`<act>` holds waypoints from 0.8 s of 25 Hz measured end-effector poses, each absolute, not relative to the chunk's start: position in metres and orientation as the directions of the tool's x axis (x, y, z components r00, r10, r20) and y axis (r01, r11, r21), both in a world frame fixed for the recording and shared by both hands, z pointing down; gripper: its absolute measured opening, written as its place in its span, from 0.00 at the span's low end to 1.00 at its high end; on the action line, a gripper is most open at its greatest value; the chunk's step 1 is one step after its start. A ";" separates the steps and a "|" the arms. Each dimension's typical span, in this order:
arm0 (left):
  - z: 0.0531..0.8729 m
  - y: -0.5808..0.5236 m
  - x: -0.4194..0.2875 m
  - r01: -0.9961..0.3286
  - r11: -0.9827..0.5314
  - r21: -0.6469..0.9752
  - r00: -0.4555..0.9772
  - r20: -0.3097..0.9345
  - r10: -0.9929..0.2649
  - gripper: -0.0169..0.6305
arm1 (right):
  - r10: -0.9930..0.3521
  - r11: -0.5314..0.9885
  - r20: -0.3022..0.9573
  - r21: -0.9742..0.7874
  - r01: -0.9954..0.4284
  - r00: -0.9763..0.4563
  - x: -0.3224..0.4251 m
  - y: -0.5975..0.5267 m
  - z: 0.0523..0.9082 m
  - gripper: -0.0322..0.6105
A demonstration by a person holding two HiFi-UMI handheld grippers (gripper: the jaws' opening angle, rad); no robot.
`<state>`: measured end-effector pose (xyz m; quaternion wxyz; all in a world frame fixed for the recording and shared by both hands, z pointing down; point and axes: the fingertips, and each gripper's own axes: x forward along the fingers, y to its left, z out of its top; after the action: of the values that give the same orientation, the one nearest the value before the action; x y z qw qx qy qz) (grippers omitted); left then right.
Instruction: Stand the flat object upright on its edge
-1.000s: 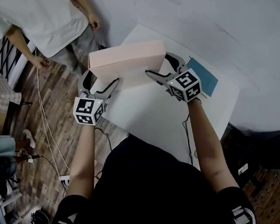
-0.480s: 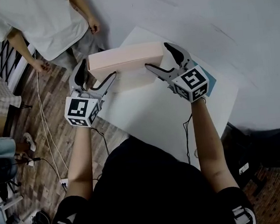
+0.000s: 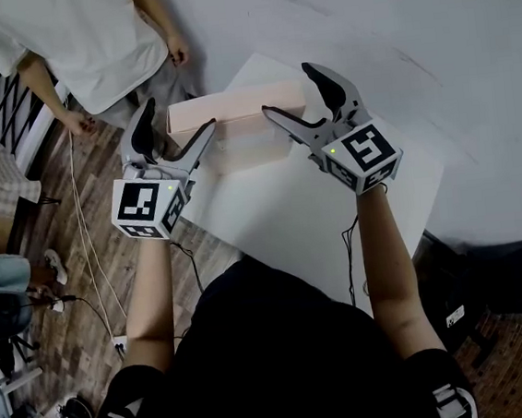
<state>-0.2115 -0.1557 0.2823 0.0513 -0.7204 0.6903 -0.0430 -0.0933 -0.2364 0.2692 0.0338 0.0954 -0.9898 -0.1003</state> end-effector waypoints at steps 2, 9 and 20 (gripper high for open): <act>0.272 -0.156 -0.212 -0.992 -0.016 -0.123 0.019 -0.019 -1.000 0.71 | -0.224 0.955 0.023 0.206 -0.214 -0.974 -0.094 -0.234 0.258 0.64; 0.248 -0.157 -0.219 -0.974 0.164 -0.157 -0.166 -0.001 -0.986 0.06 | -0.372 0.907 -0.034 0.201 -0.371 -0.928 -0.092 -0.237 0.223 0.09; 0.239 -0.129 -0.180 -0.957 0.233 -0.175 -0.231 -0.034 -0.972 0.04 | -0.536 0.825 -0.056 0.178 -0.537 -0.842 -0.064 -0.207 0.225 0.07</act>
<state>-0.1797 -0.1287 0.2394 0.0678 -0.6165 0.7822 -0.0585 -0.0639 -0.2065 0.2252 -0.0019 0.2809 -0.9551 -0.0939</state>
